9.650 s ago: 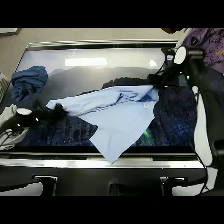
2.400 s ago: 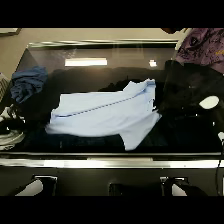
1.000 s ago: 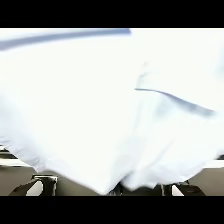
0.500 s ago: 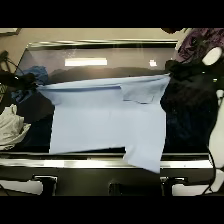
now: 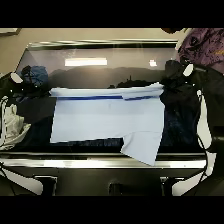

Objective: Fold the clothes and pants, and hang the long-sleeved shirts on hangers.

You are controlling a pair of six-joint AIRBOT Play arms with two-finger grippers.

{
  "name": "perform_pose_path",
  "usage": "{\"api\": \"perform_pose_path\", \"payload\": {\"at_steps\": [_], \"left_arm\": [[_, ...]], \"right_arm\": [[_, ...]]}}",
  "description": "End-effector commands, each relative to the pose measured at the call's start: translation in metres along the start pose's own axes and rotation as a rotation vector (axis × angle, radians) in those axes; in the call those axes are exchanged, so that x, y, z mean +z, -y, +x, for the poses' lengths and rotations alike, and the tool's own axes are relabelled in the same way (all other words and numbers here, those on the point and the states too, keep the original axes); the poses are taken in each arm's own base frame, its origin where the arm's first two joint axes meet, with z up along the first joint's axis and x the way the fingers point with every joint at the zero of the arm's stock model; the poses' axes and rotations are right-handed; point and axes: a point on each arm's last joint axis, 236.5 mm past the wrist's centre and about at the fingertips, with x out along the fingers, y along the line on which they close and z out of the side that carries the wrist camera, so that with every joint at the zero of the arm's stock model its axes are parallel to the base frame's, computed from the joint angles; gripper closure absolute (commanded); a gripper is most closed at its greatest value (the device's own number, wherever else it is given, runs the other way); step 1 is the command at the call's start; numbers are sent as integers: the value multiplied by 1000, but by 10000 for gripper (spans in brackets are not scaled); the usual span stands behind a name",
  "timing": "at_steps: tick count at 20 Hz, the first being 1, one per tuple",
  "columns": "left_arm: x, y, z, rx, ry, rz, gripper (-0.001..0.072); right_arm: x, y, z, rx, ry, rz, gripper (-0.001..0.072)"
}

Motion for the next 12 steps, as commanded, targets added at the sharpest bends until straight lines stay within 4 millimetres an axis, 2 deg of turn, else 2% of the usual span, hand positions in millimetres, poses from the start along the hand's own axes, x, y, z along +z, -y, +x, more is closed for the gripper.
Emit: {"api": "perform_pose_path", "payload": {"at_steps": [1,7,12], "left_arm": [[-37,-1,1,6,-158,-46,686],[-84,5,11,14,-361,-41,685],[-101,7,29,21,-419,-37,684]], "right_arm": [[-33,14,1,-55,-141,-10,683],[-52,20,4,-77,-222,-10,683],[-66,23,14,-82,-289,-13,682]]}}
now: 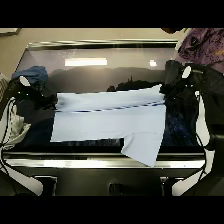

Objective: Fold the clothes and pants, and hang the long-sleeved shirts on hangers.

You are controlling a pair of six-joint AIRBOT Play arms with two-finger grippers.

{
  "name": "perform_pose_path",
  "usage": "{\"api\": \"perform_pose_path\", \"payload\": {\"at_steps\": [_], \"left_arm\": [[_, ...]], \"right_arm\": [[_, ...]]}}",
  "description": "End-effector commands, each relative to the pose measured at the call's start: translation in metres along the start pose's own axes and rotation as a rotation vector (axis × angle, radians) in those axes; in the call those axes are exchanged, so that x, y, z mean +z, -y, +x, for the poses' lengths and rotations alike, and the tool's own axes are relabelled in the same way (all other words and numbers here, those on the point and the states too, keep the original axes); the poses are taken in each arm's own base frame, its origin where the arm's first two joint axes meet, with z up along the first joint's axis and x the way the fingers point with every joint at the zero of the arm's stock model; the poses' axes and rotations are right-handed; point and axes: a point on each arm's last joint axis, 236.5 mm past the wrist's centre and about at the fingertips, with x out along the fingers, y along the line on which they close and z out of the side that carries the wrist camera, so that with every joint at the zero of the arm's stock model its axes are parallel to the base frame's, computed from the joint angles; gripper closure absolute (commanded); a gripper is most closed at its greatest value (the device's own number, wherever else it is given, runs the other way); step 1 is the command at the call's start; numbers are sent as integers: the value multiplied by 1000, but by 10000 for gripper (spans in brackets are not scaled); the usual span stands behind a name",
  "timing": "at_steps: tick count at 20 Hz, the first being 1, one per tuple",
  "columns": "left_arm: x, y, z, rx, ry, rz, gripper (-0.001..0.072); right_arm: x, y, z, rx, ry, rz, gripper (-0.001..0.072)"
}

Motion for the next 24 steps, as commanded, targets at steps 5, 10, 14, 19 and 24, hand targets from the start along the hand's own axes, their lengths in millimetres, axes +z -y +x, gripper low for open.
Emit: {"api": "perform_pose_path", "payload": {"at_steps": [5,10,14,19,24], "left_arm": [[-11,-1,23,5,-76,-36,620],[2,-3,-3,-3,-34,-40,-8],[23,-31,-82,20,127,-66,-8],[-7,-90,-151,69,248,-157,-8],[-64,-124,-143,66,234,-281,-7]], "right_arm": [[-23,3,25,-6,-124,-5,680],[-37,-3,16,23,-179,-24,224],[-24,1,-45,81,-60,-72,157],[-75,33,-72,319,-130,52,159],[-198,30,-27,411,-335,113,160]]}}
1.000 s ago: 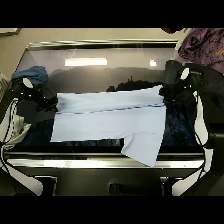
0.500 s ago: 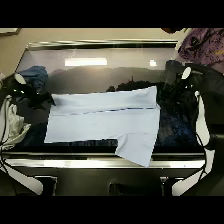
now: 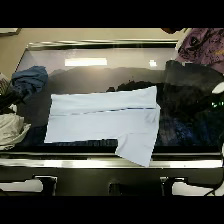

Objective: Fold the clothes and pants, and hang the long-sleeved shirts on hangers.

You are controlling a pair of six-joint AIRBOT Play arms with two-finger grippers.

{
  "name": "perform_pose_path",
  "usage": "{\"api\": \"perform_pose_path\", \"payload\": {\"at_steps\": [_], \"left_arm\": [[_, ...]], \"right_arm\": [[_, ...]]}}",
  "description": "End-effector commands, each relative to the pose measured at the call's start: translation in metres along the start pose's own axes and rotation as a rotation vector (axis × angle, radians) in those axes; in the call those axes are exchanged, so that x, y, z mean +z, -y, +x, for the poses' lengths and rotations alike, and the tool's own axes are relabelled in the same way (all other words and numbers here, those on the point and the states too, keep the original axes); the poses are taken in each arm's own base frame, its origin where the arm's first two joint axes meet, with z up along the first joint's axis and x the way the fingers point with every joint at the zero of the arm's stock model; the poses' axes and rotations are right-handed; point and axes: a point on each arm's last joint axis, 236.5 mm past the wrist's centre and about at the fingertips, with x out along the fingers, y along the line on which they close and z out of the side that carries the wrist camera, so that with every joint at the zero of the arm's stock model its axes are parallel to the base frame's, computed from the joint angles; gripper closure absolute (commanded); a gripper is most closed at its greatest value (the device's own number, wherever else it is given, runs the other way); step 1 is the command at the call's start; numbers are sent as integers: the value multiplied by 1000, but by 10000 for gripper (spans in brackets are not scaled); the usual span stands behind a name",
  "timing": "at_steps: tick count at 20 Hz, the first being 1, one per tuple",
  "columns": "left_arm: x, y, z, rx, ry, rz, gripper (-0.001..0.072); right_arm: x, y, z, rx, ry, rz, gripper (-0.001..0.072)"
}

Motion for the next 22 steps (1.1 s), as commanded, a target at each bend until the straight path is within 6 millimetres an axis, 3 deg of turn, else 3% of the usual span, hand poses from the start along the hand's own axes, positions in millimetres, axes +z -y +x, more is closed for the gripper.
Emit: {"api": "perform_pose_path", "payload": {"at_steps": [1,4,8,14,17,22], "left_arm": [[-29,-24,0,7,-3,-66,-7],[-37,-23,6,0,-28,-70,-6],[-37,-21,6,-2,-24,-66,-7],[-35,-21,6,-3,-17,-65,-7],[-35,-21,6,-3,-18,-64,-7],[-36,-21,7,-3,-21,-88,0]], "right_arm": [[-69,3,43,111,-121,29,160],[-97,9,66,130,-197,57,167],[-108,-3,78,208,-213,82,172],[-140,2,100,232,-281,100,195],[-142,-5,110,280,-258,116,196],[-147,-2,123,268,-242,112,287]]}}
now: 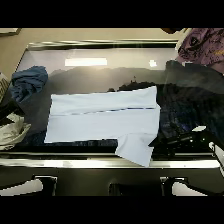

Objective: Fold the clothes and pants, and hang the long-sleeved shirts on hangers.

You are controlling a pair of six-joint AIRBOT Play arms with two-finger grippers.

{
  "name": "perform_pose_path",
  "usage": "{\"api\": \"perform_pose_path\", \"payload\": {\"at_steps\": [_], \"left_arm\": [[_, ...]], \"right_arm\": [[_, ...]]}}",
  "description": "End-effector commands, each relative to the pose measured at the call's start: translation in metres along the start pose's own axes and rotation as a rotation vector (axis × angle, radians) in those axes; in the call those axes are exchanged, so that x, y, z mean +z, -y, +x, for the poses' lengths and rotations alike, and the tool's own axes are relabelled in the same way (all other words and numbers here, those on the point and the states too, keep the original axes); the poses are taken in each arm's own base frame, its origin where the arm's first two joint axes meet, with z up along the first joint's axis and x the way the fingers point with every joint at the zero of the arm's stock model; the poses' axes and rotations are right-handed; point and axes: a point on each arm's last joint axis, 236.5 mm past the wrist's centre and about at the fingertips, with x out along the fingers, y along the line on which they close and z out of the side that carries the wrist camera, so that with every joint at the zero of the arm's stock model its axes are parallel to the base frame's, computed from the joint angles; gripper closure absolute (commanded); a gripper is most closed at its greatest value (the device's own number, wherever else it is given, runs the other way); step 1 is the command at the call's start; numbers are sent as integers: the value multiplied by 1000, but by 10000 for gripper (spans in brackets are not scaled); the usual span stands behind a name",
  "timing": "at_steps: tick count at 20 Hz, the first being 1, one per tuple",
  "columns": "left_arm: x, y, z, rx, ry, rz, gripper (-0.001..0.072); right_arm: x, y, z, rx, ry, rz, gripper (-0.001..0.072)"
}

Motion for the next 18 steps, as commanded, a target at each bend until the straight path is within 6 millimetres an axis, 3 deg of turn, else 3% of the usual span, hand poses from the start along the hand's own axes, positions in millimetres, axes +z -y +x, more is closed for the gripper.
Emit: {"api": "perform_pose_path", "payload": {"at_steps": [1,2,3,4,9,12,18], "left_arm": [[-3,0,3,-2,-12,-23,1],[-7,2,7,-15,-27,-22,2],[-13,4,12,-34,-49,-7,2],[-22,4,18,-50,-75,-6,3],[-82,14,55,-362,-189,-100,3],[-118,8,77,-400,-272,-126,3],[-136,19,94,-437,-304,-95,4]], "right_arm": [[-1,9,18,-46,10,-38,292],[-4,8,26,-71,-4,-68,329],[-7,6,32,-95,-18,-106,535],[-7,4,37,-111,-24,-129,680],[-5,-8,27,-119,32,-168,683],[-5,-17,18,-118,79,-175,683],[-7,-22,14,-115,90,-189,683]]}}
